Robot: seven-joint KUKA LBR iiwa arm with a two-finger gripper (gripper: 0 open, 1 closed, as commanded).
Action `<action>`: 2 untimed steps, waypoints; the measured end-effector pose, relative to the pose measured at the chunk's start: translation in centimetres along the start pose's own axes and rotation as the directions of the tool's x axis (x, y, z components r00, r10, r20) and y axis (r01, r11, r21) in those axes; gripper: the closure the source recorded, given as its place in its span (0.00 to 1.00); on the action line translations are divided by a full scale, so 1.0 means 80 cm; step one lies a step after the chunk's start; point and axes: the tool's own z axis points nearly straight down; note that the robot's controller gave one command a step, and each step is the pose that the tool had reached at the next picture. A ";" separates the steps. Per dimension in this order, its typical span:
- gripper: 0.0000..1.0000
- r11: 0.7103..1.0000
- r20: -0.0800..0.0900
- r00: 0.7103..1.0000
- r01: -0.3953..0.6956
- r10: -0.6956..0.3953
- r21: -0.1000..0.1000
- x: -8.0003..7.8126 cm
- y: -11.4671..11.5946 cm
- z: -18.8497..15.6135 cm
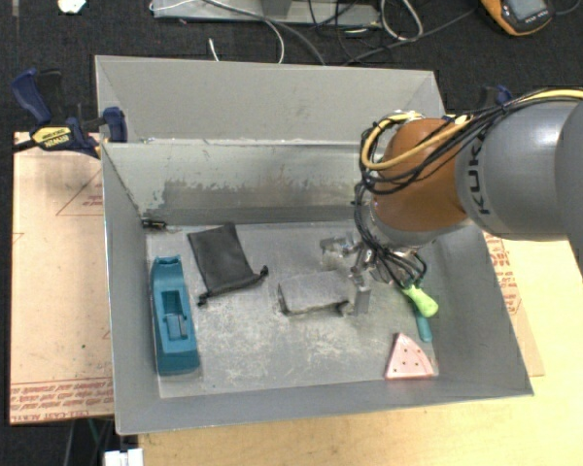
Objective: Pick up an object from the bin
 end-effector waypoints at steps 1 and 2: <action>1.00 1.000 0.000 1.000 0.000 0.000 0.000 0.000 0.000 0.000; 1.00 1.000 -0.005 1.000 -0.020 0.020 -0.002 -0.009 0.005 -0.067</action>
Offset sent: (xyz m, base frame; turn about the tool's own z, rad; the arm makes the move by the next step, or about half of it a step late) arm 0.0195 0.0148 0.1658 0.0643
